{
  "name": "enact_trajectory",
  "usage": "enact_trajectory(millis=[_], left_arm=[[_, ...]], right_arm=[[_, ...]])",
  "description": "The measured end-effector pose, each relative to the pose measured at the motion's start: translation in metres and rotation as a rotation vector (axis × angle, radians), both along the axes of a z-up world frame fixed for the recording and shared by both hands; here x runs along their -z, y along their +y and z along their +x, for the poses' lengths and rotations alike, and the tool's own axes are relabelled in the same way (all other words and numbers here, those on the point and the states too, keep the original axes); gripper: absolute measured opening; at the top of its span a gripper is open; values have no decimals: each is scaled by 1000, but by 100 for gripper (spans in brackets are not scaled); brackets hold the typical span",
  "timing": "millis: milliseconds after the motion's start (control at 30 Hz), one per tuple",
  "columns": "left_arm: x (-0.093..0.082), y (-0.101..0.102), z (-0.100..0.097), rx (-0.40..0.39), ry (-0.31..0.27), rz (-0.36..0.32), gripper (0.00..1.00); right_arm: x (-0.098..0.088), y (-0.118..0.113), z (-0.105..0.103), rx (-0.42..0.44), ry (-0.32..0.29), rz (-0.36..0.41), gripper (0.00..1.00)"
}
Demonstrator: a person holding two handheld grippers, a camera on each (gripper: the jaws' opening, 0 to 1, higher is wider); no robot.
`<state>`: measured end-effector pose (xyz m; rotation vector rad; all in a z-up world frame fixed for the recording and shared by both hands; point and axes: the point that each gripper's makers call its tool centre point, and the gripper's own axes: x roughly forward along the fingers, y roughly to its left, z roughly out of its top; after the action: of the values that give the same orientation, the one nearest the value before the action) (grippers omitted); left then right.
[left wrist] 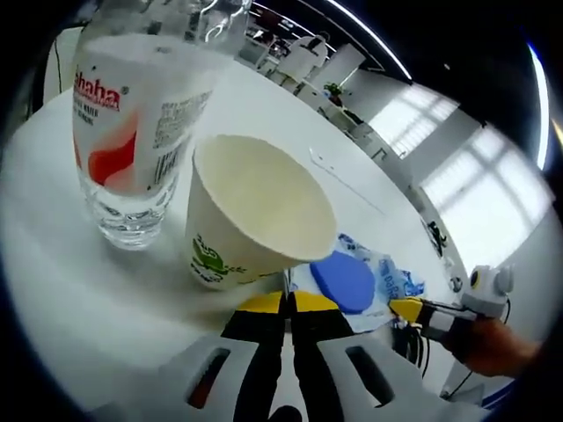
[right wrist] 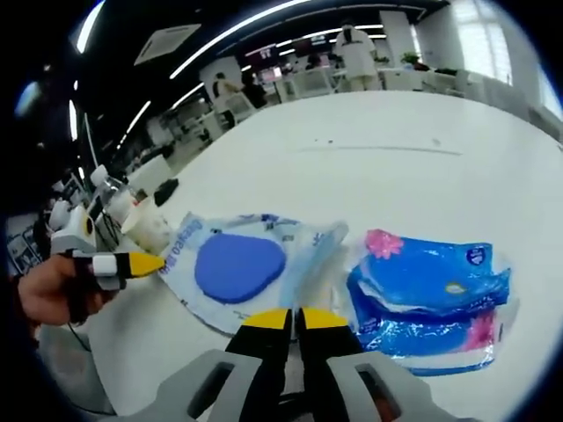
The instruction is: Arrange the tabletop items into an orderly group along one side of the table until the central work area is clear of visible clutter.
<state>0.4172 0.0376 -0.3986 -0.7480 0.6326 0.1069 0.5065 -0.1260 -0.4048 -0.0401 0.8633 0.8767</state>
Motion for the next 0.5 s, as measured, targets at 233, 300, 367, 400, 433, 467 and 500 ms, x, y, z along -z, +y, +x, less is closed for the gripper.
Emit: enact_trajectory(millis=[233,300,367,400,433,467,500], left_arm=[[3,4,-4,-15,16,5,4],[0,4,-7,-15,14,4,8],[0,5,-7,-13,13,5,7],[-2,4,-8,-11,7,5,7],[-3,4,-9,-10,7,6,7],[-5,3,-11,-9,7,12,7],[-7,3,-12,-7,6,12,7]], right_arm=[[-2,-1,-2,15,4,-2,9],[-2,-3,-3,16,3,-1,10],[-2,-4,-4,13,0,-3,11],[-4,-6,-6,10,-3,-5,11],[-5,-7,-7,12,-4,-4,11],[-5,-8,-8,12,-4,-4,11],[-6,-9,-6,13,-5,-4,11]])
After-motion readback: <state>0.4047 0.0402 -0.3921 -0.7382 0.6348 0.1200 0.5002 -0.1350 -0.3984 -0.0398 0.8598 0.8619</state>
